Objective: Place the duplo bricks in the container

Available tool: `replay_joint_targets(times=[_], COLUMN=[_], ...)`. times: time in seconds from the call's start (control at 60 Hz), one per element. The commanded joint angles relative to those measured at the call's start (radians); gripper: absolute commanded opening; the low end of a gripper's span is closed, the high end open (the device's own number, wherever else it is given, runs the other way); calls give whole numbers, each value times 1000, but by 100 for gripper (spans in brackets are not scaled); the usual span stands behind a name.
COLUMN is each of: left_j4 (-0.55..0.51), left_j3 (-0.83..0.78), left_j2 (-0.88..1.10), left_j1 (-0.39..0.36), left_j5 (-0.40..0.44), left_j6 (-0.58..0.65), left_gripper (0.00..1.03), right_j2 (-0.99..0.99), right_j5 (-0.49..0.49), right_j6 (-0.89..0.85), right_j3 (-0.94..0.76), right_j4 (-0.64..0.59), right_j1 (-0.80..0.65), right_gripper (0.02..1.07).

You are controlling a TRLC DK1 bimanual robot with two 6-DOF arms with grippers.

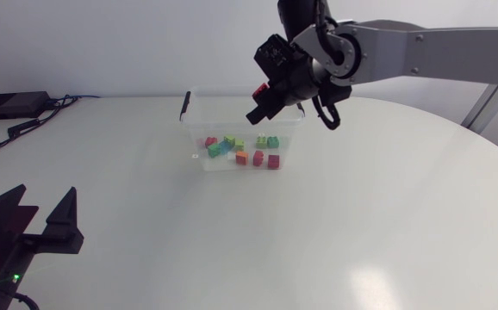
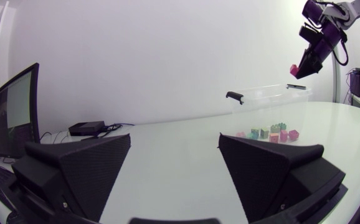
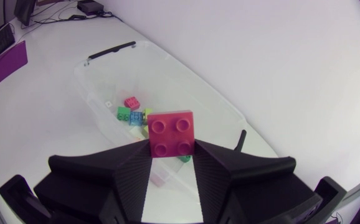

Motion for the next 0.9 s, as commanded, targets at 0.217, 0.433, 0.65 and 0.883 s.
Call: replay_joint_targets(times=[0.217,0.433,0.65,0.883], left_j4=[0,0,0,0], left_j3=[-19,-19,-19,-19], left_j2=[-10,-10,-11,-11], left_j1=[-3,-4,-6,-6], left_j5=[8,8,8,8], left_j6=[-4,-6,-6,-6], left_gripper=[99,99,99,99], right_j2=[109,138,108,-142], right_j5=[20,26,22,149], right_j6=[5,29,52,178], right_j3=[130,173,176,58], right_j4=[14,-46,-47,-32], right_j1=[-47,-72,-76,-78], right_gripper=[32,103,103,103])
